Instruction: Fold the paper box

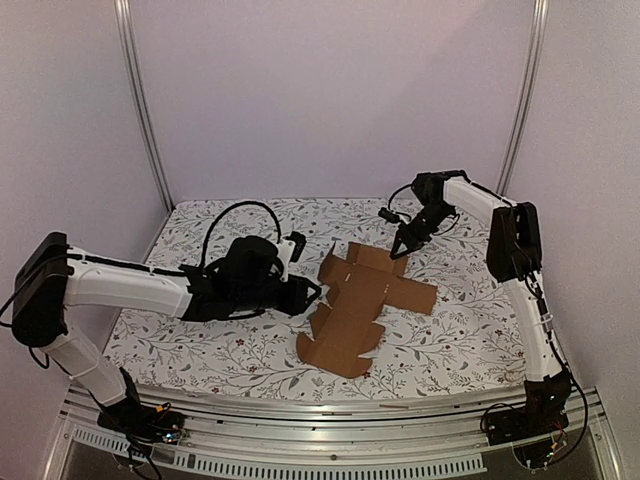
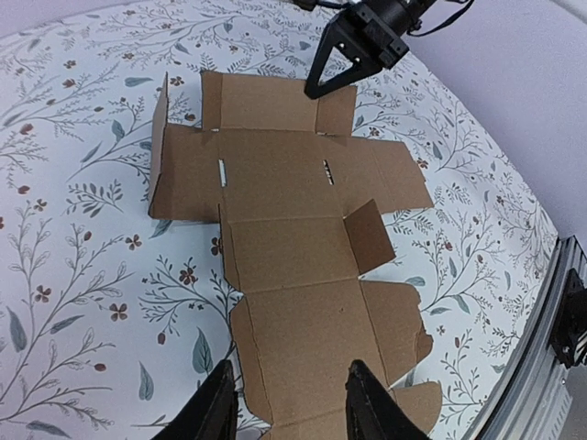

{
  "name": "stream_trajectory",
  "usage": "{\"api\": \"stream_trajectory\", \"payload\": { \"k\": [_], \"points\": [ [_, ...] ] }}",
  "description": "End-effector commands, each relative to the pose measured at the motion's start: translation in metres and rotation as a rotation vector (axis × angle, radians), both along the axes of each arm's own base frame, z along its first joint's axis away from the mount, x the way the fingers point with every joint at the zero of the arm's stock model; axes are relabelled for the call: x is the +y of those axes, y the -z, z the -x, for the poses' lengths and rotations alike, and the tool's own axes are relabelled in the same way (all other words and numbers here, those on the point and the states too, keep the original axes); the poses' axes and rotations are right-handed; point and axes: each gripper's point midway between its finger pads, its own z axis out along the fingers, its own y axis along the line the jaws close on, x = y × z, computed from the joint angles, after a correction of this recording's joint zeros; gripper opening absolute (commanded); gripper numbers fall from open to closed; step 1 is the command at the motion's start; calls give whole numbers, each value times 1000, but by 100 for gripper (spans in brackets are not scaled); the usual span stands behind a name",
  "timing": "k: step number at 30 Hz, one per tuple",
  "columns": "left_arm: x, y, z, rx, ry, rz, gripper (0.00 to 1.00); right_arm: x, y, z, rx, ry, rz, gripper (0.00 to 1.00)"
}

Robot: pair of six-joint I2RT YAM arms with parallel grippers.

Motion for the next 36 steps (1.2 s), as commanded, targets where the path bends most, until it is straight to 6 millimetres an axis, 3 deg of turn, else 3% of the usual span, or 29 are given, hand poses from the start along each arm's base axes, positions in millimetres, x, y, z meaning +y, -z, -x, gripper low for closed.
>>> {"api": "stream_trajectory", "payload": {
  "k": [1, 5, 11, 16, 22, 24, 29, 36],
  "points": [
    [2, -6, 7, -16, -5, 22, 40, -8, -34, 9, -93, -64, 44, 7],
    [6, -7, 9, -21, -10, 19, 40, -13, -42, 32, -66, -100, 58, 6],
    [9, -4, 10, -19, -17, 19, 40, -32, -21, 74, 53, -55, 127, 7],
    [9, 2, 10, -15, -16, 15, 40, -34, -29, 99, 92, -46, 100, 11],
    [4, 4, 10, -9, -4, 20, 40, -25, -21, 108, 208, -79, 53, 18],
    [5, 6, 12, -4, -3, 21, 40, -20, -8, 109, 275, -83, 32, 21],
    [6, 8, 14, 3, -1, 14, 40, -15, 9, 105, 323, -77, 22, 26],
    [5, 10, 14, 7, 4, 9, 40, -13, 17, 91, 299, -80, 35, 33]
  ]
}}
